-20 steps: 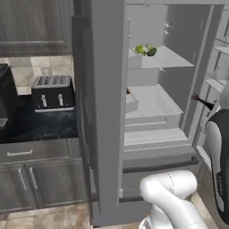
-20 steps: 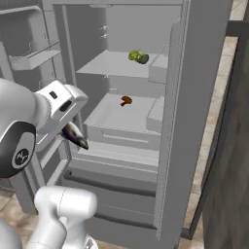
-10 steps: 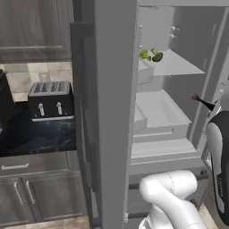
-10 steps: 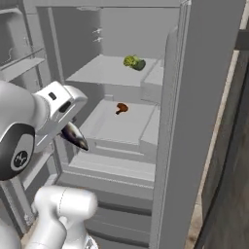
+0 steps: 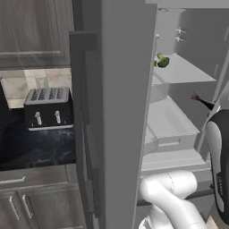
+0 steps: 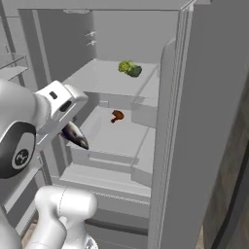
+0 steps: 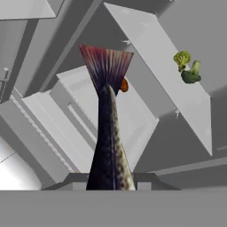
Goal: Transport the fish and broccoli to the fridge. Place the fish on the rack containing meat and place the broccoli on the rack containing the vegetable, ensuring meats and vegetables are on different racks.
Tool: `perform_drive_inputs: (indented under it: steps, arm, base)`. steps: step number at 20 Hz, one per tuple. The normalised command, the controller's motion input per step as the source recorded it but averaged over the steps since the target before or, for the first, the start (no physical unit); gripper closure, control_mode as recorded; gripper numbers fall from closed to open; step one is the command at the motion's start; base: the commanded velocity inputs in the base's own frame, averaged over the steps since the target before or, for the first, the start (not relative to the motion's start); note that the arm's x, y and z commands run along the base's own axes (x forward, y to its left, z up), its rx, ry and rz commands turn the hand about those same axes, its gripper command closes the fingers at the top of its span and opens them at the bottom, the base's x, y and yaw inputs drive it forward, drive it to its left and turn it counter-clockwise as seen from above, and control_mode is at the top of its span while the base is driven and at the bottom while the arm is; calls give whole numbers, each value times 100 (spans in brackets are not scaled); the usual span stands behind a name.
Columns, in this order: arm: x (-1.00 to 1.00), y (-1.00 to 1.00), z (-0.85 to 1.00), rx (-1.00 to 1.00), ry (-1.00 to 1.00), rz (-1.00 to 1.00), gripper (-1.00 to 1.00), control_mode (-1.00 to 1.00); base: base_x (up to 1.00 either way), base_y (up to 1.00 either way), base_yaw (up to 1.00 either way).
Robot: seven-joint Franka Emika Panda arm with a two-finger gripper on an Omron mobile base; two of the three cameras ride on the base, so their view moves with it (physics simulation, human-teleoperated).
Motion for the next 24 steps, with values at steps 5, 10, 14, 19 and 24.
perform_drive_inputs:
  steps: [5, 10, 14, 19, 24]
  arm:
    - [0, 0, 0, 0, 0, 0, 100, 100]
    - [0, 0, 0, 0, 0, 0, 100, 100]
    - [0, 0, 0, 0, 0, 0, 100, 100]
    - [0, 0, 0, 0, 0, 0, 100, 100]
    - [9, 0, -1, 0, 0, 3, 100, -100]
  base:
    - [38, -7, 10]
    - [19, -12, 25]
    - [12, -22, 28]
    - [22, -25, 27]
    - [36, -12, 15]
